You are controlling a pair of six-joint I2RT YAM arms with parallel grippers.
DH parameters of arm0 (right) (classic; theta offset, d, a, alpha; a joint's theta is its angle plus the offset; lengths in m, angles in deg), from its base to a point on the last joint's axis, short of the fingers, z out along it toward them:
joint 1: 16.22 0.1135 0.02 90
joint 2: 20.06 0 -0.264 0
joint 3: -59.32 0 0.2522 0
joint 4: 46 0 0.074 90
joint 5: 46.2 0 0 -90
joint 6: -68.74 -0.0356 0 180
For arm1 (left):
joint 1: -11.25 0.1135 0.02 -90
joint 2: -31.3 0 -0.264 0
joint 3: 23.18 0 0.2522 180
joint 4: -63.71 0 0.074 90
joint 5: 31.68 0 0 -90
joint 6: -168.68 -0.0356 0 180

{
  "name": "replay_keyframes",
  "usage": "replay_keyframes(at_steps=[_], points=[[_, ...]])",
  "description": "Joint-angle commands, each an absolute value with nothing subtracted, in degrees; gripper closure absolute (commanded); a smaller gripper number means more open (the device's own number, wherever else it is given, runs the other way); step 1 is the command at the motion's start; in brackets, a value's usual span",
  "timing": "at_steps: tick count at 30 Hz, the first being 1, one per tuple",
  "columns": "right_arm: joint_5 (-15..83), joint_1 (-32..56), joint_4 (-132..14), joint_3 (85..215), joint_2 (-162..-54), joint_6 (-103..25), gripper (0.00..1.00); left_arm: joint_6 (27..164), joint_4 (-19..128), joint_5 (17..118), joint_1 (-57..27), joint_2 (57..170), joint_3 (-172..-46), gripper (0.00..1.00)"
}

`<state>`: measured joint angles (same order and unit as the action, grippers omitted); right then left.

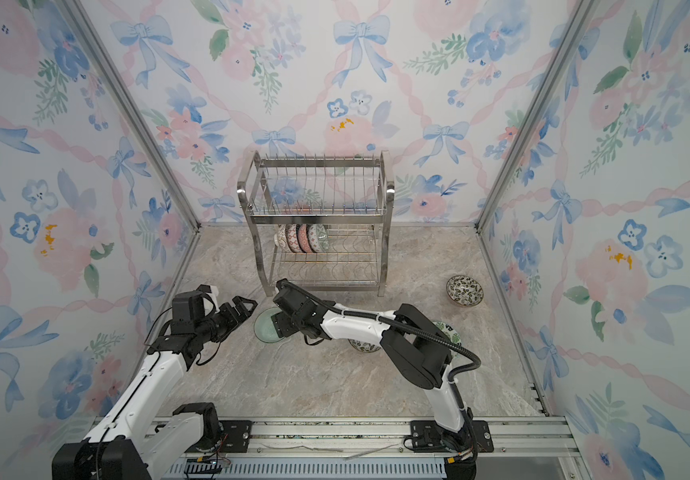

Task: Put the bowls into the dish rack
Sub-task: 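Move the right gripper onto the mint-green bowl rim while the left gripper draws back, then close the right gripper on the mint-green bowl rim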

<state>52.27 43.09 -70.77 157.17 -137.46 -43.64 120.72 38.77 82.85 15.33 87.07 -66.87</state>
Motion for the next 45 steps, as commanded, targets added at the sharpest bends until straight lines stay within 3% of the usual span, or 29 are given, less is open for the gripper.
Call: replay_keyframes(at_steps=[1,10,16,20,33,45], points=[[55.1,43.61,-77.04,160.26,-139.69,-42.31,0.31,119.68,42.85,88.01,16.59,88.56,-65.18,0.02],[54.81,43.56,-80.52,164.77,-143.12,-42.22,0.53,120.83,44.59,90.11,19.4,88.86,-63.57,0.02],[55.52,43.63,-81.45,165.15,-143.31,-42.1,0.83,121.08,44.96,90.48,19.6,88.69,-63.0,0.02],[56.99,42.98,-82.17,163.41,-141.64,-41.94,0.96,121.2,45.2,90.75,19.6,88.57,-62.81,0.02],[61.49,35.33,-84.97,147.52,-128.93,-42.27,1.0,121.42,46.34,92.77,17.87,88.96,-62.41,0.02],[60.76,33.14,-89.42,143.09,-126.02,-42.53,0.93,121.35,46.43,92.69,15.83,89.74,-62.29,0.02]])
